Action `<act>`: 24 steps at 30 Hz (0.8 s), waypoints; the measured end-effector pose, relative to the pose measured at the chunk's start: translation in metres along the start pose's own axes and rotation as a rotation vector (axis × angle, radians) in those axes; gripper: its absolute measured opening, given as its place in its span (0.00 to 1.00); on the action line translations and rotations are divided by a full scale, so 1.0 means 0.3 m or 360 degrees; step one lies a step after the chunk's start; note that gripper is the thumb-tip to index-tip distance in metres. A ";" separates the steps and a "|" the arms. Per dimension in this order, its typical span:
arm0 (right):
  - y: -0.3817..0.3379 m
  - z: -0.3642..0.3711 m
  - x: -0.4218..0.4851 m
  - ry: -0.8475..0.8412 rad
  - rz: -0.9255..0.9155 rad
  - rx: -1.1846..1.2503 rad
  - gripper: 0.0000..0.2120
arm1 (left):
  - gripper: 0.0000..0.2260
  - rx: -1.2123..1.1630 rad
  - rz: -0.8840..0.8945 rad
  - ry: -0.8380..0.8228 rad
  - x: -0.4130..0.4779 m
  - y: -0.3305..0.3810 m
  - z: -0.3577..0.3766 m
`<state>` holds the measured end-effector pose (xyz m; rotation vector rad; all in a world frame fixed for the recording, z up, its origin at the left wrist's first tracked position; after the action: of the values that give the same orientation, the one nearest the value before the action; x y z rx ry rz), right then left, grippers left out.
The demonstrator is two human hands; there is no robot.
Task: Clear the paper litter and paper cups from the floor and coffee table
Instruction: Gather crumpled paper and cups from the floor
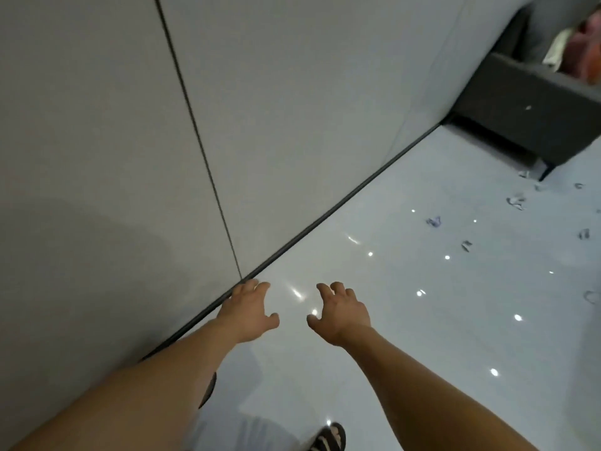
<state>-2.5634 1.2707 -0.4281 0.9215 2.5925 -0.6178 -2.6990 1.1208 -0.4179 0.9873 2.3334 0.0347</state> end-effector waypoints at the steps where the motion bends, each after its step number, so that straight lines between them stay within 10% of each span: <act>1: 0.082 -0.051 -0.019 0.0046 0.0045 0.0003 0.34 | 0.35 0.0036 0.0053 0.0012 0.020 0.097 -0.018; 24: 1.146 -0.779 0.017 0.0558 0.0851 0.0267 0.34 | 0.35 0.0483 0.0991 0.0045 0.663 1.497 -0.366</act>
<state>-2.3775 1.6293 -0.3300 1.8355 2.4222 -0.5618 -2.5763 1.5990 -0.3203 1.8413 1.9995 -0.0608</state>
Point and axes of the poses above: each hand's wrist, its own x-axis towards the middle knuckle, its own z-axis out of the palm, y = z × x, the point moved 2 cm from there along x, towards the middle knuckle, and after that the axes turned 8 degrees about x, right-handed, at the moved point
